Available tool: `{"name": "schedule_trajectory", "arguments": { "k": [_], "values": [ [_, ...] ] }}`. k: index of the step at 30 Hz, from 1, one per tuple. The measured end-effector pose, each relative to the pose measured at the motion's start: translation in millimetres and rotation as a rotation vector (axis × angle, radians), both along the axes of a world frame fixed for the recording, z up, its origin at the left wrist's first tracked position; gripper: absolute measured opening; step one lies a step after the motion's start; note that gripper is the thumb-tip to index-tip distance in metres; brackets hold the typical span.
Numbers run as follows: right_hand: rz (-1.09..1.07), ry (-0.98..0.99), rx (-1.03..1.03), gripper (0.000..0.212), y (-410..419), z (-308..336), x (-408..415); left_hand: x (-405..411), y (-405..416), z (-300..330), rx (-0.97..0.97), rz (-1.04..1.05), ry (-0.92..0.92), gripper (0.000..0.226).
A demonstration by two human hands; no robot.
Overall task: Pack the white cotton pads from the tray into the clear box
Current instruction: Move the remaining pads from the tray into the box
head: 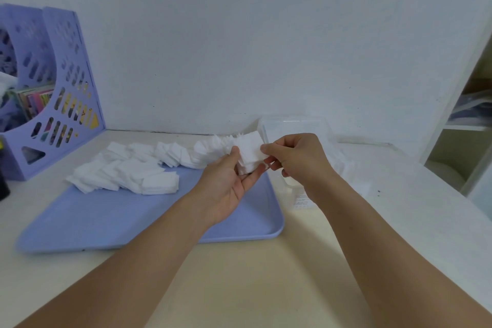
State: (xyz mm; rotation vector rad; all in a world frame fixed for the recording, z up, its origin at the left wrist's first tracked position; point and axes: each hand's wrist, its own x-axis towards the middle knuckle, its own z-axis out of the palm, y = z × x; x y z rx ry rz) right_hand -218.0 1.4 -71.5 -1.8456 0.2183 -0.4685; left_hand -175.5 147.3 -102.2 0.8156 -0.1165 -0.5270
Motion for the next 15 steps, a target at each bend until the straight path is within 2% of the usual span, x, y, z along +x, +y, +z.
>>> {"name": "schedule_trajectory", "arguments": {
  "k": [5,10,13,15],
  "values": [
    [0.006,0.038,0.014,0.02,-1.4,-1.3,0.0,-2.4,-0.3,0.9,0.001,0.006,-0.001,0.038],
    [-0.031,-0.011,-0.057,0.025,-1.1,0.1,1.5,-4.0,0.4,2.8,0.023,0.001,-0.025,0.037],
    [0.065,0.019,-0.154,0.033,2.1,1.3,0.6,-6.7,0.8,4.7,0.071,-0.021,-0.095,0.037],
    [0.121,0.028,-0.191,0.026,4.2,-0.9,1.1,-8.2,0.8,5.4,0.098,-0.023,-0.132,0.038]
  ]
}}
